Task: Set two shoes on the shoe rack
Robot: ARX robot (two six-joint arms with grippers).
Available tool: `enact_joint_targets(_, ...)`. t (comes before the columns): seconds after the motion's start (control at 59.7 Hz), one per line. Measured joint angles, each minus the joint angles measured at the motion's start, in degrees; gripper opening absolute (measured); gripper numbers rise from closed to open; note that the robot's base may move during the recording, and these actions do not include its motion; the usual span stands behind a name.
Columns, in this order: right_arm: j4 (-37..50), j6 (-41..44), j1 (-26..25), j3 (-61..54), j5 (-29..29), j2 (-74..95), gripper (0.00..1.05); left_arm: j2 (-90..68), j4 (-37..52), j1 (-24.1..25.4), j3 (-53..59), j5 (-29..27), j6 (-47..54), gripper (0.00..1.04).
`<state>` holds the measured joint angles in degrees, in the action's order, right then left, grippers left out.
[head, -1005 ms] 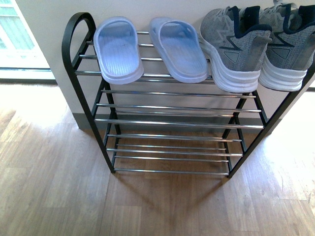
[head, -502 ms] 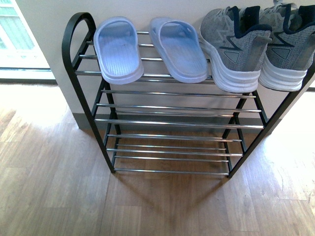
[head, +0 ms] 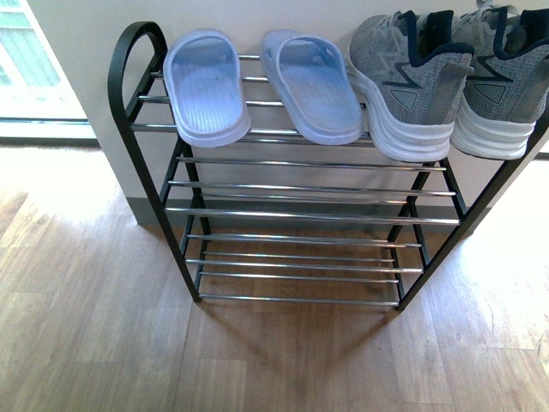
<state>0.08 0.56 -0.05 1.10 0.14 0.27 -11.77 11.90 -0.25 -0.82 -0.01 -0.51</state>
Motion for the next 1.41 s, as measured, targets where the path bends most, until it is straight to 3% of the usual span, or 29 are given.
enact_joint_targets(0.134, 0.0, 0.0, 0.0, 0.0, 0.0, 0.0, 0.96, 2.62, -2.71, 0.0, 0.0, 0.0, 0.0, 0.01)
enact_joint_targets(0.234, 0.0, -0.02, 0.0, 0.0, 0.02, 0.0, 0.96, 9.6, -11.28, 0.0, 0.0, 0.0, 0.02, 0.01)
enact_joint_targets(0.435, 0.0, 0.0, 0.0, 0.0, -0.09, 0.0, 0.96, 10.82, -11.91, 0.07, 0.0, 0.0, -0.02, 0.02)
enact_joint_targets(0.938, 0.0, -0.02, 0.0, 0.0, -0.11, 0.02, 0.96, 10.86, -11.91, 0.07, 0.0, 0.0, 0.09, 0.97)
enact_joint_targets(1.407, -0.02, -0.15, 0.0, 0.0, -0.13, 0.0, 0.96, 10.86, -11.93, 0.07, 0.0, -0.02, 0.22, 0.95)
